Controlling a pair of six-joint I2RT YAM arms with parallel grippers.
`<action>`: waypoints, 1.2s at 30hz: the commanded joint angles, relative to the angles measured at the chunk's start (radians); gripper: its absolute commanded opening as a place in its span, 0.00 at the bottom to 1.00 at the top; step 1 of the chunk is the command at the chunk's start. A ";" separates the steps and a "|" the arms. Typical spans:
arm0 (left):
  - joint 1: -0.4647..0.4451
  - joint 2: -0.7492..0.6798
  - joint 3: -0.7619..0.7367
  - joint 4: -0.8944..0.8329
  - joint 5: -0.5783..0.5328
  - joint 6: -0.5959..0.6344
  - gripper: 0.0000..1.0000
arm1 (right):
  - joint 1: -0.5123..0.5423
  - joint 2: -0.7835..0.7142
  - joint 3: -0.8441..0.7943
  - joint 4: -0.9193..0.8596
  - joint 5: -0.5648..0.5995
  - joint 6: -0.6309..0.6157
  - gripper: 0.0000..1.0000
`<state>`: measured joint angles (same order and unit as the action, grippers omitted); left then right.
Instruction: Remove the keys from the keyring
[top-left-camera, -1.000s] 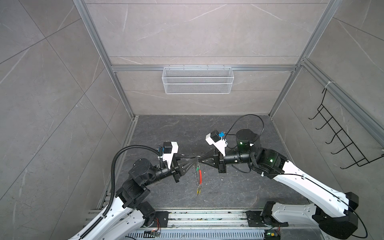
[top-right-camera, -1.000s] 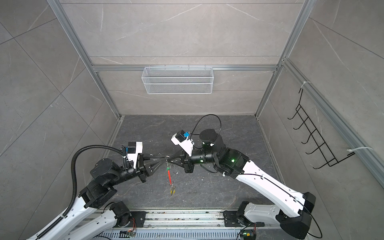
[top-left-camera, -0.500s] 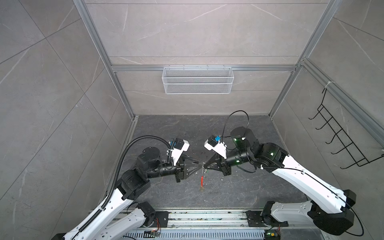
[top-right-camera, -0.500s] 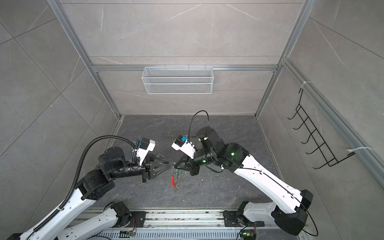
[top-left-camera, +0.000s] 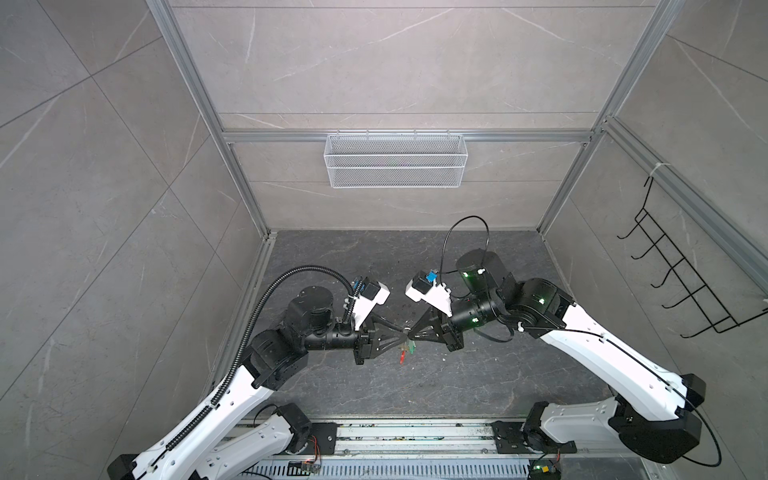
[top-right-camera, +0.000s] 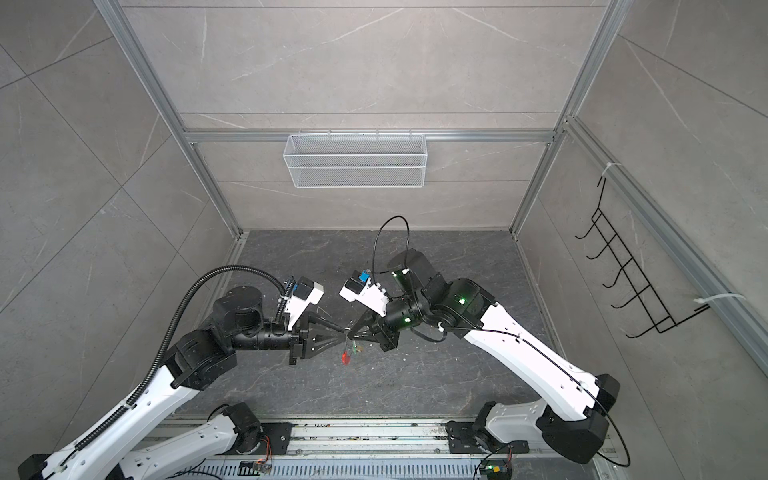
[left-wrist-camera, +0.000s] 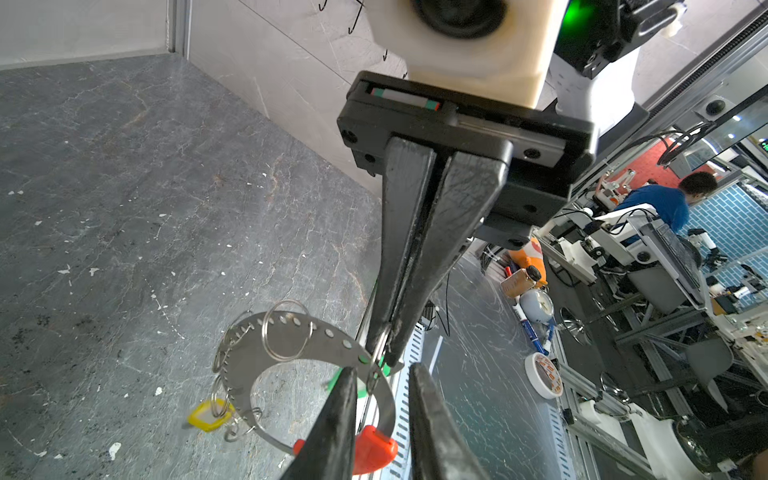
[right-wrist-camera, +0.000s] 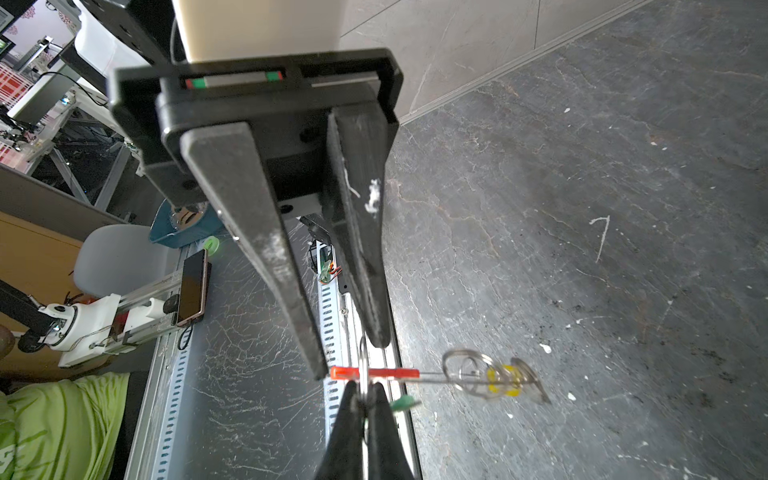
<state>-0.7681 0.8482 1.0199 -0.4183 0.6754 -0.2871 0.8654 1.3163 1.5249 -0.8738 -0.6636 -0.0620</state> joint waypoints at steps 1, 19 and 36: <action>0.000 0.014 0.045 0.006 0.046 0.025 0.23 | 0.000 0.016 0.039 -0.038 -0.019 -0.029 0.00; 0.000 0.020 0.065 -0.008 0.024 0.037 0.16 | 0.005 0.041 0.052 -0.069 0.002 -0.043 0.00; 0.000 -0.106 -0.088 0.256 -0.077 0.016 0.00 | 0.009 -0.096 -0.089 0.234 0.084 0.069 0.50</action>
<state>-0.7681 0.7753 0.9600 -0.3225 0.6270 -0.2592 0.8696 1.2961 1.4818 -0.7914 -0.6247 -0.0341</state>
